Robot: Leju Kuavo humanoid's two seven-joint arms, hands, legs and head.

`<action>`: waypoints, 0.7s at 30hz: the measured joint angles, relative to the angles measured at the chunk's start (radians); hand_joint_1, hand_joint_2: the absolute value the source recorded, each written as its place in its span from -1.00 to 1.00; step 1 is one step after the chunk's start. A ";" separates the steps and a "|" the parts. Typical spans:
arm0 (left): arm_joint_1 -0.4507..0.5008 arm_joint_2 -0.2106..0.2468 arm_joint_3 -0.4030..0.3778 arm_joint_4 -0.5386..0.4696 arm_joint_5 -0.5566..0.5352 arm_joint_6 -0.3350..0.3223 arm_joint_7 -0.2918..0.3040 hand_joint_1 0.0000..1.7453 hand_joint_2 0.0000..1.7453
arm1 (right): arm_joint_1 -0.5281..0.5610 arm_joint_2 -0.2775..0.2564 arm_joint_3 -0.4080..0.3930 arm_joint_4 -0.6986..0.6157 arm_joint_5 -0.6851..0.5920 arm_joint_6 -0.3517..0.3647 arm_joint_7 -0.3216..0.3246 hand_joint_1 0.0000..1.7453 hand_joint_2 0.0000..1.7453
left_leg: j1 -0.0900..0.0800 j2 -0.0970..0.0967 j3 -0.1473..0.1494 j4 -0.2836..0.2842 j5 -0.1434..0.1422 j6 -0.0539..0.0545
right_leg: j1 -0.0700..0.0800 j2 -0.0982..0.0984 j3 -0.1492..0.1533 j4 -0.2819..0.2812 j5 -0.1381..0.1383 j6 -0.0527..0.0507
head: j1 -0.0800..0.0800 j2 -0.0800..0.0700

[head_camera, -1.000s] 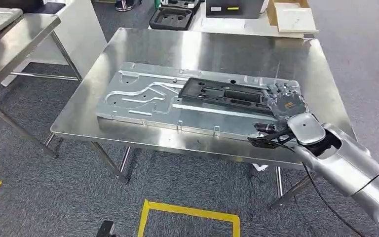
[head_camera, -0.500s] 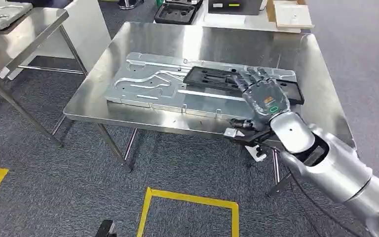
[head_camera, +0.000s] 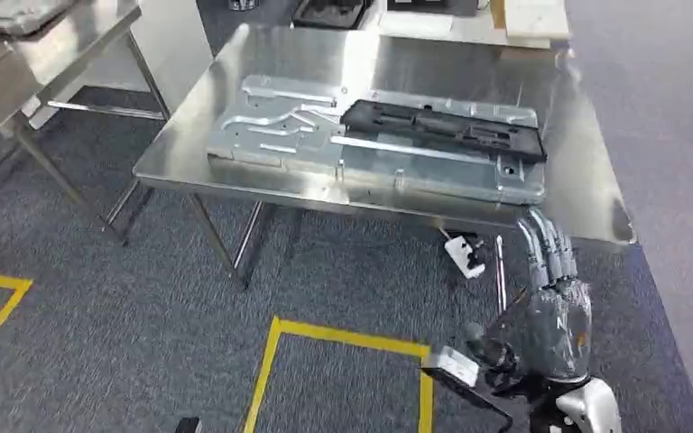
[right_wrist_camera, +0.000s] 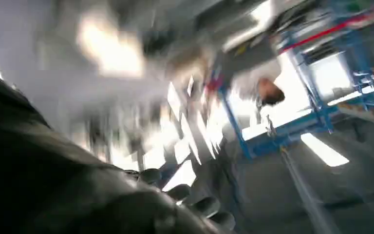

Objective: Take the parts from the cabinet and place them on the table.

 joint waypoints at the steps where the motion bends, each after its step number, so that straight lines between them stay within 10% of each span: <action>1: 0.000 0.000 0.000 0.000 0.001 0.006 0.003 -1.00 -1.00 | 0.028 0.050 -0.094 0.042 -0.110 -0.002 -0.152 -1.00 -1.00 | -0.002 0.002 -0.014 0.025 -0.059 -0.006 | -0.001 0.003 -0.015 -0.002 0.013 -0.003 | -0.003 0.000; 3: -0.001 -0.008 0.000 0.000 0.006 0.014 0.008 -1.00 -1.00 | 0.057 0.112 -0.248 0.141 -0.237 -0.005 -0.339 -1.00 -1.00 | 0.003 0.006 -0.042 0.151 -0.204 -0.019 | -0.004 0.000 -0.051 -0.002 0.039 -0.010 | -0.022 0.000; 5: -0.001 -0.011 0.000 0.000 0.008 0.016 0.008 -1.00 -1.00 | 0.074 0.153 -0.355 0.257 -0.384 -0.003 -0.411 -1.00 -1.00 | 0.004 0.009 -0.047 0.267 -0.248 -0.027 | -0.003 -0.005 -0.080 0.002 0.064 -0.009 | -0.022 0.000; 7: -0.003 -0.013 0.000 0.000 0.010 0.021 0.009 -1.00 -1.00 | 0.073 0.191 -0.452 0.423 -0.557 0.006 -0.458 -1.00 -1.00 | 0.005 0.009 -0.007 0.280 -0.174 -0.030 | -0.004 -0.009 -0.119 0.012 0.086 -0.004 | -0.023 0.000; 9: -0.006 -0.014 0.000 0.000 0.012 0.031 0.012 -1.00 -1.00 | 0.065 0.217 -0.527 0.599 -0.692 0.016 -0.531 -1.00 -1.00 | 0.004 0.008 0.098 0.160 -0.111 -0.024 | -0.008 -0.009 -0.152 0.025 0.102 0.004 | -0.022 0.000; 11: -0.010 -0.014 0.000 0.000 0.012 0.038 0.012 -1.00 -1.00 | 0.033 0.237 -0.592 0.784 -0.797 0.062 -0.565 -1.00 -1.00 | -0.008 0.003 0.215 -0.016 -0.176 -0.009 | -0.008 -0.004 -0.170 0.032 0.119 0.015 | -0.023 0.000; 15: -0.016 -0.014 0.000 0.000 0.010 0.041 0.013 -1.00 -1.00 | -0.011 0.260 -0.681 1.051 -0.898 0.116 -0.521 -1.00 -1.00 | -0.006 0.006 0.205 -0.060 -0.173 0.027 | -0.009 -0.002 -0.177 0.012 0.157 0.045 | -0.022 0.000; 19: -0.013 -0.017 0.000 0.000 0.006 0.041 0.021 -1.00 -1.00 | -0.046 0.284 -0.751 1.251 -0.919 0.129 -0.425 -1.00 -1.00 | -0.006 0.025 0.165 -0.064 -0.136 0.046 | -0.010 0.007 -0.257 0.240 -0.025 0.048 | -0.011 0.000; 21: -0.015 -0.017 0.000 0.000 -0.002 0.041 0.029 -1.00 -1.00 | -0.048 0.298 -0.776 1.331 -0.903 0.130 -0.370 -1.00 -1.00 | -0.008 0.026 0.140 -0.053 -0.123 0.044 | -0.011 0.007 -0.266 0.327 -0.063 0.052 | -0.011 0.000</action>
